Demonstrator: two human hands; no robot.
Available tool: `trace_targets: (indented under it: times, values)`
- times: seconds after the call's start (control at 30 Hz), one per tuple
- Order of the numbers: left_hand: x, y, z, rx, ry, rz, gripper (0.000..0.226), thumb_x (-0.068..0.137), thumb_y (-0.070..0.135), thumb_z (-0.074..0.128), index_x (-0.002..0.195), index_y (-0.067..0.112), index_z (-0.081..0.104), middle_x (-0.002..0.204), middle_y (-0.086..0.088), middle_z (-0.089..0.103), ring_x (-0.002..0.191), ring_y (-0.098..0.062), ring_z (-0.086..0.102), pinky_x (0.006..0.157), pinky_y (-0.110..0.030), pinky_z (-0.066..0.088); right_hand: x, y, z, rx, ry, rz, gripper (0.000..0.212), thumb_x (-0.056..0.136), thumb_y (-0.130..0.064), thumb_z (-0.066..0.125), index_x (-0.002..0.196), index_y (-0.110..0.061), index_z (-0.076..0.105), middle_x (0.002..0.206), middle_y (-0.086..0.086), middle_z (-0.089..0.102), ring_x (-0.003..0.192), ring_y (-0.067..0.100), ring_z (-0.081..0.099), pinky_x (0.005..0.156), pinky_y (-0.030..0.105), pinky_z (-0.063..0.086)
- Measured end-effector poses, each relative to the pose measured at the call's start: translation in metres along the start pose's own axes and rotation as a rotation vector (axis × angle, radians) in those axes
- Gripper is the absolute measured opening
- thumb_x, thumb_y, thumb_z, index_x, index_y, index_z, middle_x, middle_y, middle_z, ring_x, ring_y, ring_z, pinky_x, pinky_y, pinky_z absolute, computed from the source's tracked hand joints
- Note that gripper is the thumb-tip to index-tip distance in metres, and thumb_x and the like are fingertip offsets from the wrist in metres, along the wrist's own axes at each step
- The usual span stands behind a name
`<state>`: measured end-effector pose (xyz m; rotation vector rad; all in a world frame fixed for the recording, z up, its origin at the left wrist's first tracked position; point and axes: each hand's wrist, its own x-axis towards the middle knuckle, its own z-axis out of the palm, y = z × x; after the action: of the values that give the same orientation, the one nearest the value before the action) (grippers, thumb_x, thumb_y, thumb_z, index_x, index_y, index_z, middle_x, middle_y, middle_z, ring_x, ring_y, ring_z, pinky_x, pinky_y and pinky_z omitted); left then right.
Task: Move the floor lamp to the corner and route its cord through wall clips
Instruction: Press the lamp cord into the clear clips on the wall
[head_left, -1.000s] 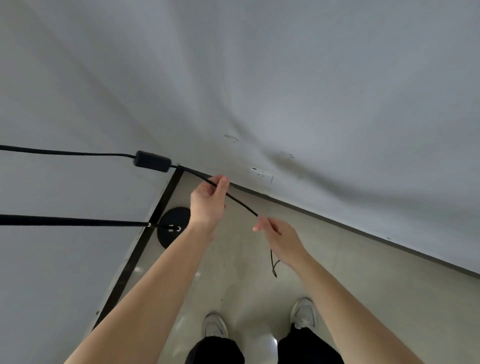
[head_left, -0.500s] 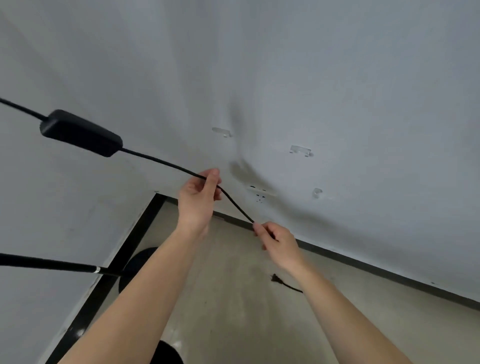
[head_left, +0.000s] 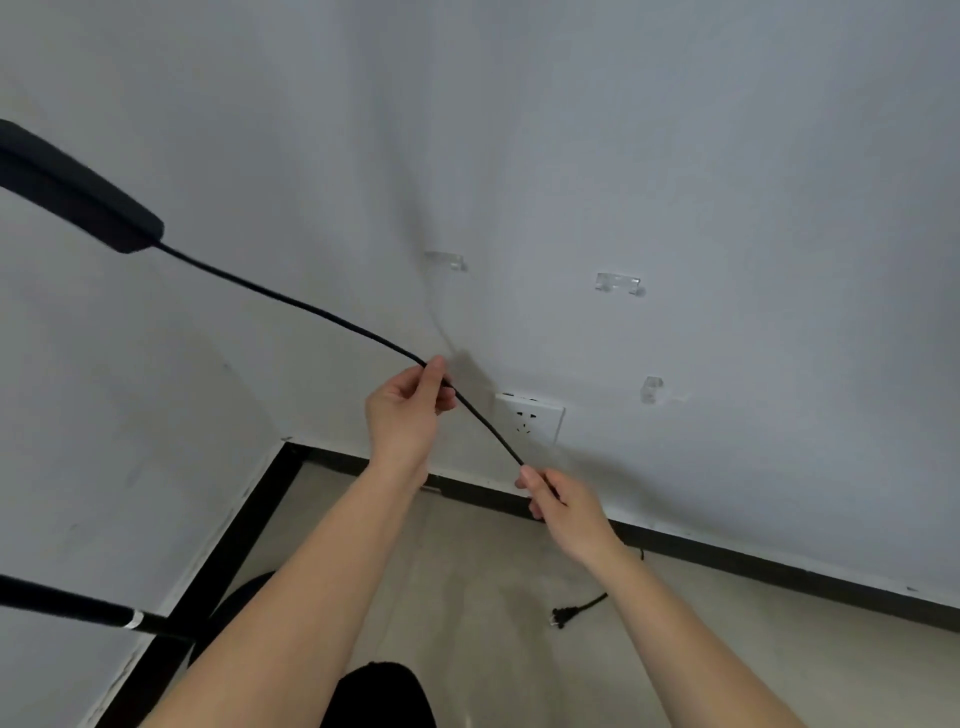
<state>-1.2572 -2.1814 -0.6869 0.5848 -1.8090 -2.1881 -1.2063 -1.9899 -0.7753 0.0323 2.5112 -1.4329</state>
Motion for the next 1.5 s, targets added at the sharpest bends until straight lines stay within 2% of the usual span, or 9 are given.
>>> trace_targets:
  times: [0.17, 0.33, 0.53, 0.7, 0.83, 0.93, 1.17, 1.3, 1.5]
  values:
    - [0.011, 0.003, -0.003, -0.115, -0.035, -0.088, 0.011, 0.094, 0.018, 0.070, 0.093, 0.007, 0.072, 0.080, -0.004, 0.069, 0.068, -0.010, 0.064, 0.066, -0.021, 0.055, 0.002, -0.019, 0.000, -0.073, 0.092, -0.081, 0.032, 0.101, -0.052, 0.042, 0.104, -0.036, 0.069, 0.094, -0.016, 0.069, 0.088, 0.003, 0.062, 0.072, 0.018, 0.046]
    - [0.004, -0.003, -0.004, 0.086, -0.255, -0.214, 0.021, 0.093, 0.024, 0.071, 0.097, 0.004, 0.073, 0.080, -0.004, 0.070, 0.074, -0.012, 0.064, 0.067, -0.024, 0.053, 0.019, -0.074, -0.006, -0.128, 0.191, -0.244, 0.033, 0.098, -0.055, 0.045, 0.095, -0.034, 0.071, 0.067, -0.005, 0.065, 0.061, 0.011, 0.056, 0.059, 0.032, 0.045]
    - [0.023, 0.048, -0.003, -0.370, -0.134, -0.192, 0.012, 0.096, 0.012, 0.066, 0.088, 0.004, 0.070, 0.073, -0.005, 0.067, 0.057, -0.009, 0.062, 0.061, -0.020, 0.056, 0.026, -0.082, -0.017, -0.117, 0.227, -0.250, 0.029, 0.098, -0.053, 0.047, 0.098, -0.033, 0.068, 0.060, -0.006, 0.058, 0.052, 0.004, 0.050, 0.053, 0.027, 0.039]
    - [0.038, 0.073, -0.010, -0.522, -0.084, -0.175, 0.012, 0.095, 0.010, 0.066, 0.084, 0.005, 0.066, 0.082, -0.007, 0.067, 0.066, -0.012, 0.062, 0.063, -0.022, 0.057, 0.021, -0.086, -0.023, -0.077, 0.252, -0.231, 0.021, 0.098, -0.051, 0.047, 0.093, -0.046, 0.067, 0.078, 0.006, 0.071, 0.075, 0.025, 0.066, 0.073, 0.037, 0.054]
    - [0.030, 0.068, -0.010, -0.435, -0.279, -0.216, 0.007, 0.095, 0.009, 0.066, 0.091, 0.004, 0.068, 0.085, -0.008, 0.068, 0.073, -0.014, 0.065, 0.066, -0.023, 0.057, 0.028, -0.122, -0.026, -0.131, 0.280, -0.339, 0.032, 0.099, -0.049, 0.048, 0.086, -0.027, 0.067, 0.054, -0.011, 0.053, 0.055, 0.014, 0.054, 0.057, 0.033, 0.043]
    - [0.028, 0.073, -0.008, -0.490, -0.309, -0.221, 0.012, 0.095, 0.015, 0.067, 0.092, 0.004, 0.069, 0.079, -0.005, 0.070, 0.069, -0.012, 0.067, 0.066, -0.023, 0.058, 0.032, -0.150, -0.033, -0.104, 0.343, -0.392, 0.027, 0.099, -0.044, 0.052, 0.088, -0.028, 0.071, 0.050, -0.015, 0.051, 0.047, 0.004, 0.046, 0.053, 0.028, 0.039]
    - [0.031, 0.090, 0.003, -0.410, -0.252, -0.251, 0.024, 0.092, 0.027, 0.071, 0.079, 0.007, 0.067, 0.061, 0.000, 0.065, 0.050, -0.007, 0.061, 0.053, -0.018, 0.054, 0.036, -0.194, -0.053, -0.077, 0.472, -0.460, 0.017, 0.095, -0.034, 0.062, 0.097, -0.024, 0.076, 0.071, -0.020, 0.064, 0.065, -0.003, 0.058, 0.062, 0.006, 0.038]
    - [0.034, 0.093, 0.011, -0.415, -0.209, -0.309, 0.029, 0.092, 0.030, 0.071, 0.076, 0.008, 0.065, 0.055, 0.002, 0.063, 0.045, -0.006, 0.058, 0.049, -0.018, 0.053, 0.043, -0.215, -0.054, -0.094, 0.613, -0.540, 0.015, 0.091, -0.027, 0.068, 0.098, -0.017, 0.078, 0.087, -0.008, 0.076, 0.074, 0.001, 0.059, 0.068, -0.002, 0.037]
    - [0.037, 0.086, 0.015, -0.435, -0.199, -0.280, 0.027, 0.092, 0.031, 0.071, 0.082, 0.007, 0.064, 0.065, -0.004, 0.063, 0.048, -0.010, 0.060, 0.053, -0.020, 0.055, 0.053, -0.225, -0.051, -0.169, 0.692, -0.626, 0.008, 0.089, -0.026, 0.070, 0.090, -0.020, 0.075, 0.082, -0.007, 0.075, 0.075, 0.010, 0.068, 0.070, 0.026, 0.055]
